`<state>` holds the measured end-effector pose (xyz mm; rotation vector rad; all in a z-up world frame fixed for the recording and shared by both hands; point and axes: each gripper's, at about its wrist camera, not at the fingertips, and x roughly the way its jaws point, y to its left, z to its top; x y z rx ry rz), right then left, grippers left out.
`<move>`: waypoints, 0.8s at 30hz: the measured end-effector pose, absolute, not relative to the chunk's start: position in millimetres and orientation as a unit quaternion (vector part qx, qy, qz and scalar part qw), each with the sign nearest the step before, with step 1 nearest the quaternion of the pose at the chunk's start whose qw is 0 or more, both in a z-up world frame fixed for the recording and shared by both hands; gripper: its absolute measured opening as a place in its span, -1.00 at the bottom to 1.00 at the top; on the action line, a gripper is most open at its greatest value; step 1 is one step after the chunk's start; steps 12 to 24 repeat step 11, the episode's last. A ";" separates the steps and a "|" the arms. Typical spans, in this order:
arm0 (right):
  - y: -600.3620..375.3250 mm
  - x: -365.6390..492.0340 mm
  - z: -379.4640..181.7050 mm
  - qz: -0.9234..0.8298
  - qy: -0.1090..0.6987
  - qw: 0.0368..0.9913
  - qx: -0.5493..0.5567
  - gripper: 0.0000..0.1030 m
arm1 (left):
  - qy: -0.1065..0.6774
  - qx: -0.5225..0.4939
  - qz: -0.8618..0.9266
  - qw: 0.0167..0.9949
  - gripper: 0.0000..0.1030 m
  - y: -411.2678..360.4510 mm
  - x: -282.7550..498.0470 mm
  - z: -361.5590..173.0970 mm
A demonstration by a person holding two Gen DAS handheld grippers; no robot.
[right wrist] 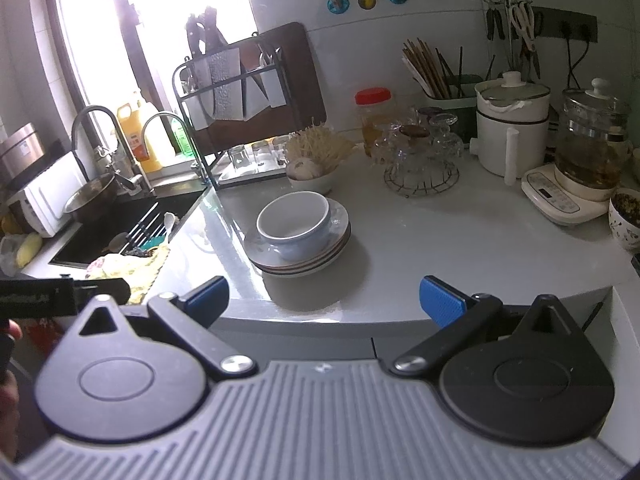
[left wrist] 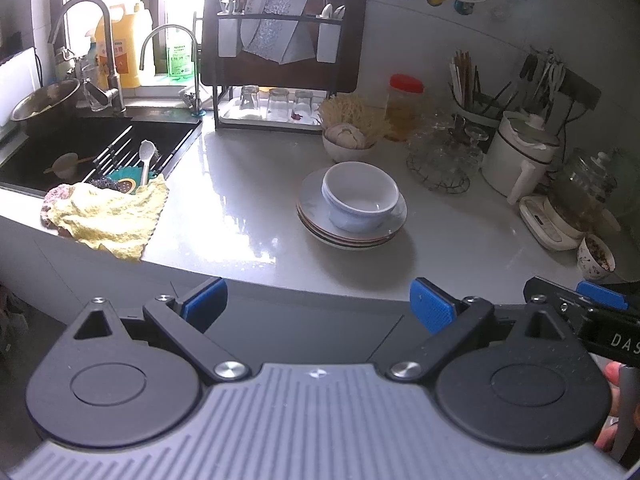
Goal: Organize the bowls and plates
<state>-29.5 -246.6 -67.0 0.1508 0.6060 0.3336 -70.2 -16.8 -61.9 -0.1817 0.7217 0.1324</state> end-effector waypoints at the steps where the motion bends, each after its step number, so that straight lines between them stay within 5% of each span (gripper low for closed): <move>1: -247.0 -29.7 -67.4 0.162 0.298 0.938 0.074 1.00 | 0.353 -0.090 0.064 0.929 0.94 -16.8 -70.2 -62.3; 24: -245.9 -35.0 -64.6 0.162 0.292 0.940 0.070 1.00 | 0.355 -0.099 0.059 0.928 0.94 -14.7 -72.7 -62.1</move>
